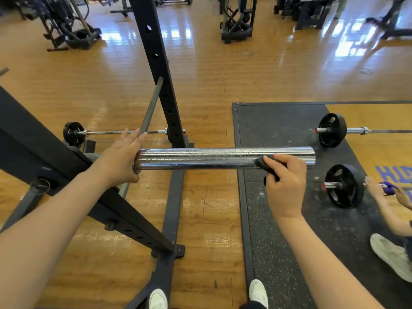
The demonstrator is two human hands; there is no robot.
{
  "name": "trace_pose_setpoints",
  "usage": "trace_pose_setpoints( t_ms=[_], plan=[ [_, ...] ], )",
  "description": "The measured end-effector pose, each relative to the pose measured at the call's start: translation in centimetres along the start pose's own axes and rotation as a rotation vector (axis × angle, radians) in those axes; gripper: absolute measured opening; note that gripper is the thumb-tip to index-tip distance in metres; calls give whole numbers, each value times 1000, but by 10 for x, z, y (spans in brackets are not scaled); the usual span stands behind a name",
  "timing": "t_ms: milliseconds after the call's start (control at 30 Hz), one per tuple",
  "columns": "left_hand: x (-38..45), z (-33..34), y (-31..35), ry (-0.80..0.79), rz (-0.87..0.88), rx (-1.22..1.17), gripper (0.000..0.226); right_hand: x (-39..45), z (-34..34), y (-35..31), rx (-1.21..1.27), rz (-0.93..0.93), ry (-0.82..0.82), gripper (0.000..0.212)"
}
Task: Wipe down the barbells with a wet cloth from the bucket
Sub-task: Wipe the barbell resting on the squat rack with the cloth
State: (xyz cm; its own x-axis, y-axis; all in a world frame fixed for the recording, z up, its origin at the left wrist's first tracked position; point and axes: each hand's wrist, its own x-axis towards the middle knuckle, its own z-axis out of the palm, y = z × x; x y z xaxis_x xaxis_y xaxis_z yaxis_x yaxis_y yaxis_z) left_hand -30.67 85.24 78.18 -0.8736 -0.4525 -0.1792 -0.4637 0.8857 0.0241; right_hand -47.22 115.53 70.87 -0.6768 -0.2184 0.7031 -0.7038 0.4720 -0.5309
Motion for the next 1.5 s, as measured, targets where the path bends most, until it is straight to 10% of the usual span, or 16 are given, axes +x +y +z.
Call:
trace_pose_setpoints(
  t_ms=[667, 967, 1167, 1367, 1500],
  plan=[
    [-16, 43, -2, 467, 16, 160, 111, 23, -17, 17, -28, 201, 111, 22],
    [3, 4, -9, 27, 48, -61, 111, 9, -7, 9, 16, -62, -39, 30],
    [2, 1, -6, 17, 32, -66, 113, 21, -8, 13, -8, 140, 109, 21],
    [1, 1, -10, 25, 49, -89, 113, 5, -4, 12, -21, -155, -11, 26],
    [1, 2, -10, 24, 42, -81, 115, 17, -16, 23, -31, 93, 109, 23]
  ],
)
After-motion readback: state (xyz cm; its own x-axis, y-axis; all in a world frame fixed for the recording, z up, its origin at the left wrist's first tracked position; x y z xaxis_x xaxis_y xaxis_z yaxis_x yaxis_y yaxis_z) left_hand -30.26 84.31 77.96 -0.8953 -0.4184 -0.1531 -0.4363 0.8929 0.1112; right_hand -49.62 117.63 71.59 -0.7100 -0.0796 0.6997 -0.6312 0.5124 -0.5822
